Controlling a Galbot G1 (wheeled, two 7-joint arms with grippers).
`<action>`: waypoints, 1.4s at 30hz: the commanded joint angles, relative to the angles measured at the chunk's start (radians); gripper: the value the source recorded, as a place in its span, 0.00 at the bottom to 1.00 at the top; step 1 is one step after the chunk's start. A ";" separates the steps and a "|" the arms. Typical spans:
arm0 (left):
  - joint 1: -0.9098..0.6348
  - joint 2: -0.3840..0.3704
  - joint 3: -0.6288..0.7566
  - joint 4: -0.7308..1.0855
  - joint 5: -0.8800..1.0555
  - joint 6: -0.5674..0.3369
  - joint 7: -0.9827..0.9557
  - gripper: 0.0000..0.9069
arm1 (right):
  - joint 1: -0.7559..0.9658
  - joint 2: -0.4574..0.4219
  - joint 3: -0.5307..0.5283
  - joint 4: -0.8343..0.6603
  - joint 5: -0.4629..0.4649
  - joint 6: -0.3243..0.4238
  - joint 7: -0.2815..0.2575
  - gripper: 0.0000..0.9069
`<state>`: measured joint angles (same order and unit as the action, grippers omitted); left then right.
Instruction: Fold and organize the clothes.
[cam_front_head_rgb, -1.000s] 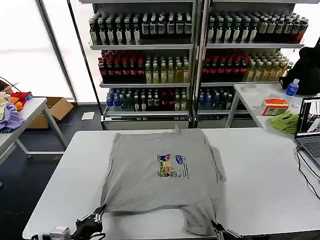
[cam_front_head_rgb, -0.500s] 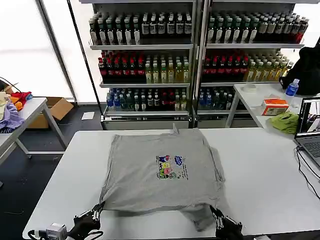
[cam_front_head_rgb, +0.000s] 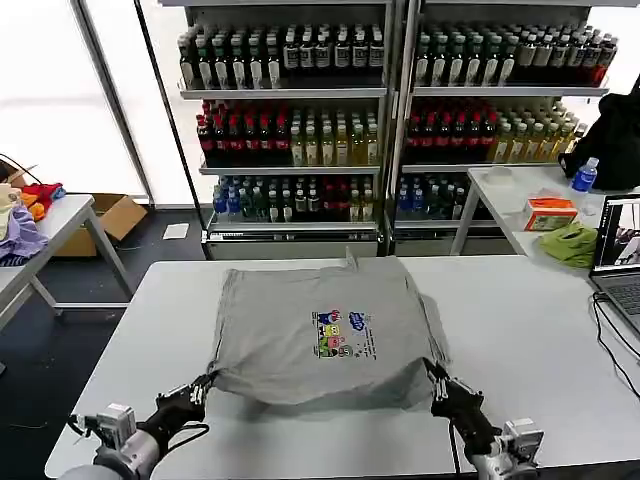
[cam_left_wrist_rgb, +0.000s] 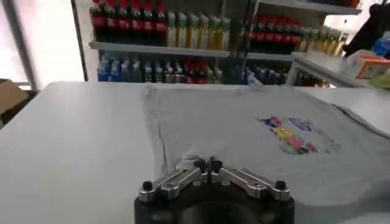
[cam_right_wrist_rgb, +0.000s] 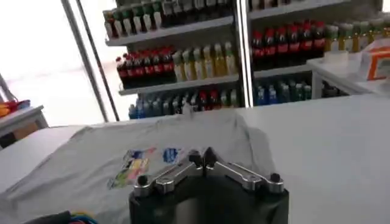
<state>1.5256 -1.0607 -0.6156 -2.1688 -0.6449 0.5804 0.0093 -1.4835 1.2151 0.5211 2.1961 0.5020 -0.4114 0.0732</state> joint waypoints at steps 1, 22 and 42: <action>-0.241 0.053 0.055 0.196 -0.128 0.000 0.002 0.02 | 0.224 0.001 -0.026 -0.142 0.010 -0.008 0.015 0.00; -0.404 0.005 0.140 0.394 -0.034 -0.003 0.023 1.00 | 0.423 0.066 -0.134 -0.469 -0.113 0.008 -0.028 1.00; -0.156 -0.049 0.062 0.197 0.021 -0.004 -0.031 1.00 | 0.154 0.001 -0.047 -0.212 -0.134 -0.073 0.102 1.00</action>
<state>1.2412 -1.0672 -0.5414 -1.8986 -0.6681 0.5763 -0.0081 -1.2096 1.2366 0.4609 1.8932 0.4138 -0.4497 0.1222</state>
